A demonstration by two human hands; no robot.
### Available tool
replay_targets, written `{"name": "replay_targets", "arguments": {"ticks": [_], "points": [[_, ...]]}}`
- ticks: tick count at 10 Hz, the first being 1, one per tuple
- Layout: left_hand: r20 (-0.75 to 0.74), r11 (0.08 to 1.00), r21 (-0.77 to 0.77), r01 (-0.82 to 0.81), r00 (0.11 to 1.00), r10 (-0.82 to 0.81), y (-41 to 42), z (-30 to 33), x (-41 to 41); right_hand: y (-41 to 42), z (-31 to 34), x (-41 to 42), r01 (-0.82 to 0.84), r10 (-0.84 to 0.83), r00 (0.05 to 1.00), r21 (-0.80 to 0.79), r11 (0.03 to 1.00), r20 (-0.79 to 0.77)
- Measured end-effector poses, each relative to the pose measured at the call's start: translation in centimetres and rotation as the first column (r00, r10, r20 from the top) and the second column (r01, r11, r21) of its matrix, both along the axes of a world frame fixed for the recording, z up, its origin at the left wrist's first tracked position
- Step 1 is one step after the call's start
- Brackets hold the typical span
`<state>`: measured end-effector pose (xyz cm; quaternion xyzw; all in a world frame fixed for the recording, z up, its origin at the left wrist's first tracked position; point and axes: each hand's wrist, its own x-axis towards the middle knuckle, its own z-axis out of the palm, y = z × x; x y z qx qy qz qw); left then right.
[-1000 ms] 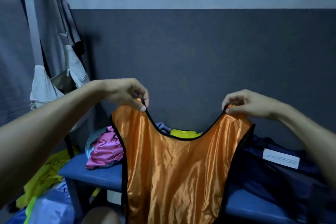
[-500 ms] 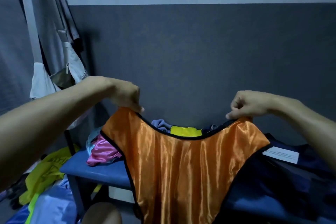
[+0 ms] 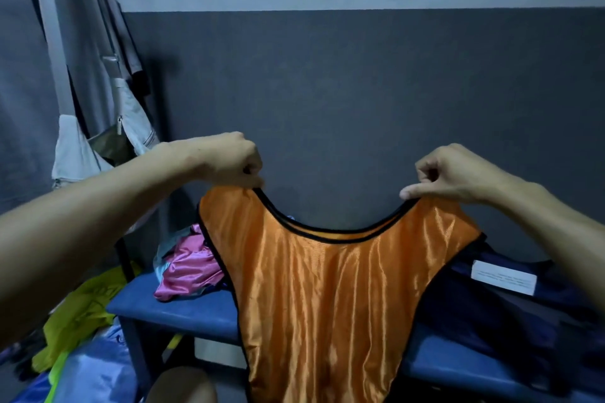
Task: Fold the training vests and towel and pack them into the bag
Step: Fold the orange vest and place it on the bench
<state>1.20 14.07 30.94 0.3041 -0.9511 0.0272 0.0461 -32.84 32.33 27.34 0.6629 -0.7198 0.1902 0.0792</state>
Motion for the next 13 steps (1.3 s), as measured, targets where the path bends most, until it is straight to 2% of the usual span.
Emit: {"name": "replay_targets", "arguments": {"ticks": [1,2,3,5,6,7,8,9,10,11,12,13], "points": [[-0.106,0.997,0.064,0.041,0.994,-0.034,0.7,0.1,0.9,0.5,0.2,-0.4,-0.003,0.004,0.993,-0.004,1.0,0.117],[-0.183,0.989,0.137,0.058,0.983,-0.033,-3.0,0.1,1.3,1.3,0.9,-0.8,-0.047,0.019,0.959,0.092,0.995,0.282],[-0.12,0.982,0.167,0.089,0.99,-0.069,-4.4,-0.1,1.2,2.0,1.5,-1.4,-0.084,0.02,0.935,0.166,0.983,0.353],[-0.211,0.97,0.173,0.172,0.968,-0.134,-4.9,0.5,0.8,2.6,2.2,-2.3,-0.112,0.004,0.916,0.247,0.962,0.401],[-0.166,0.989,0.023,0.146,0.976,-0.14,-4.7,0.9,0.3,2.8,2.5,-2.5,-0.111,0.002,0.902,0.228,0.967,0.431],[-0.045,0.963,-0.25,0.095,0.993,-0.11,-4.3,1.2,-0.2,2.8,2.5,-2.9,-0.063,-0.013,0.891,0.152,0.986,0.455],[-0.087,0.954,-0.298,0.033,0.994,-0.062,-4.4,1.4,-0.5,2.5,2.1,-3.2,0.047,-0.077,0.895,0.079,0.996,0.439],[-0.225,0.983,-0.186,-0.007,0.974,-0.035,-4.5,1.3,-0.8,1.6,1.5,-3.6,0.22,-0.216,0.876,0.042,0.975,0.431],[-0.355,1.0,0.016,0.027,0.935,-0.019,-4.7,1.0,-1.4,0.6,1.2,-3.6,0.403,-0.365,0.783,0.037,0.915,0.504],[-0.49,0.99,0.127,0.058,0.872,0.012,-4.6,0.4,-2.0,0.2,1.1,-3.2,0.503,-0.441,0.693,0.057,0.863,0.571],[-0.559,0.998,0.04,0.054,0.829,-0.022,-4.7,-0.1,-2.6,0.1,1.0,-3.1,0.552,-0.485,0.651,0.074,0.831,0.584],[-0.577,0.995,-0.07,0.064,0.811,-0.093,-4.4,-0.1,-2.6,0.5,1.1,-3.3,0.517,-0.482,0.67,0.111,0.849,0.565]]}}
